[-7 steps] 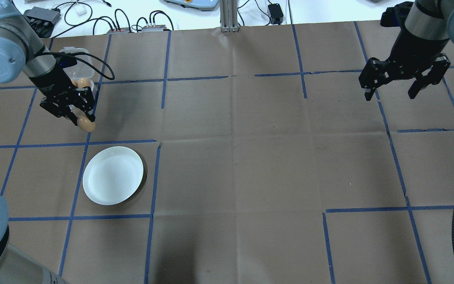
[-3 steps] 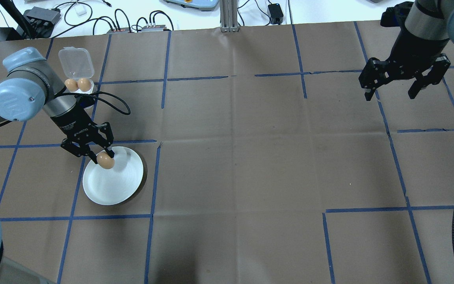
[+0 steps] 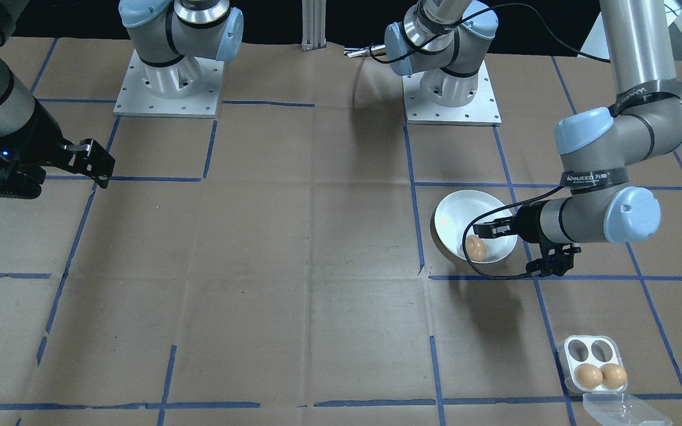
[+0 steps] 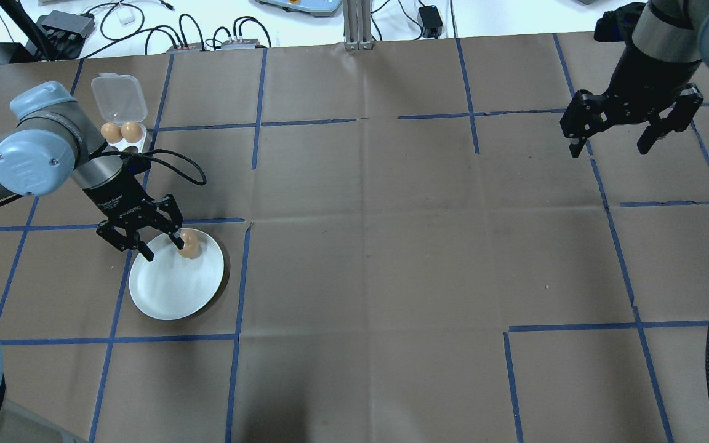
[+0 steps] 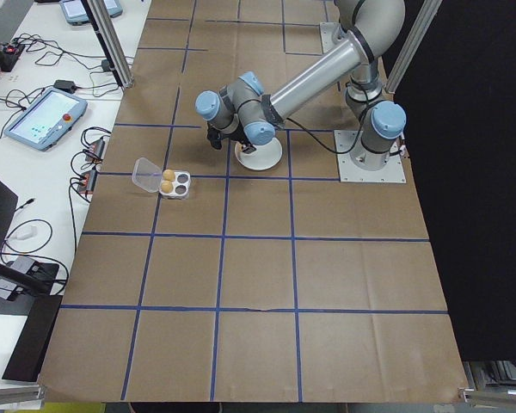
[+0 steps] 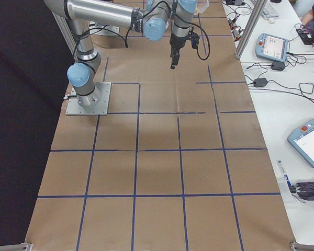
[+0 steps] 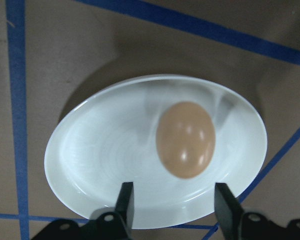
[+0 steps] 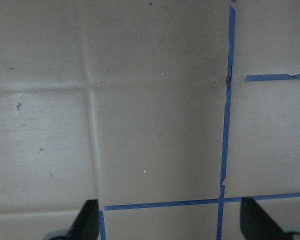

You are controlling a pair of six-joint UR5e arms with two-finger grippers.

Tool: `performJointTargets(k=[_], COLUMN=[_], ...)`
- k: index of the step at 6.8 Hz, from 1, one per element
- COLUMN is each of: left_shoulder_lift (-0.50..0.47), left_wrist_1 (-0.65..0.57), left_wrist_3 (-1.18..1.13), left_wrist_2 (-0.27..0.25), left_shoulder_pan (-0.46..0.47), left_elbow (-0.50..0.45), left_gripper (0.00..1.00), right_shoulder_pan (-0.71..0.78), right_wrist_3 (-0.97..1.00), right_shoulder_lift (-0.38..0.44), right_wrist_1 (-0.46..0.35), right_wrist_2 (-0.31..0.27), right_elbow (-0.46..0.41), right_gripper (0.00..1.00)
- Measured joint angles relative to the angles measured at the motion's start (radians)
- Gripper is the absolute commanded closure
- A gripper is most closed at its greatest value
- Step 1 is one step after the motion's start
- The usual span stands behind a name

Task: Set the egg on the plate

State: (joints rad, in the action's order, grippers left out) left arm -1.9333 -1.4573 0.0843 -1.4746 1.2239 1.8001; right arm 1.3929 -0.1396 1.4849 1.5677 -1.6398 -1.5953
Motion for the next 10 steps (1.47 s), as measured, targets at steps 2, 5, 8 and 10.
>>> performJointTargets(k=[2, 5, 8, 10], left_shoulder_lift=[-0.006, -0.123, -0.206, -0.236], left_wrist_1=[0.091, 0.195, 0.197, 0.216], left_wrist_3=[0.034, 0.207, 0.266, 0.452], left_wrist_2=[-0.011, -0.066, -0.065, -0.068], left_shoulder_pan=[-0.026, -0.055, -0.058, -0.059], left_elbow=[-0.042, -0.262, -0.39, -0.426], left_gripper=[0.14, 0.14, 0.09, 0.02], right_shoulder_pan=[0.0, 0.0, 0.0, 0.0], right_wrist_3=[0.0, 0.0, 0.0, 0.0], right_shoulder_lift=[0.0, 0.0, 0.0, 0.0], right_wrist_1=[0.0, 0.0, 0.0, 0.0], right_wrist_2=[0.0, 0.0, 0.0, 0.0], right_elbow=[0.0, 0.0, 0.0, 0.0], right_gripper=[0.0, 0.0, 0.0, 0.0])
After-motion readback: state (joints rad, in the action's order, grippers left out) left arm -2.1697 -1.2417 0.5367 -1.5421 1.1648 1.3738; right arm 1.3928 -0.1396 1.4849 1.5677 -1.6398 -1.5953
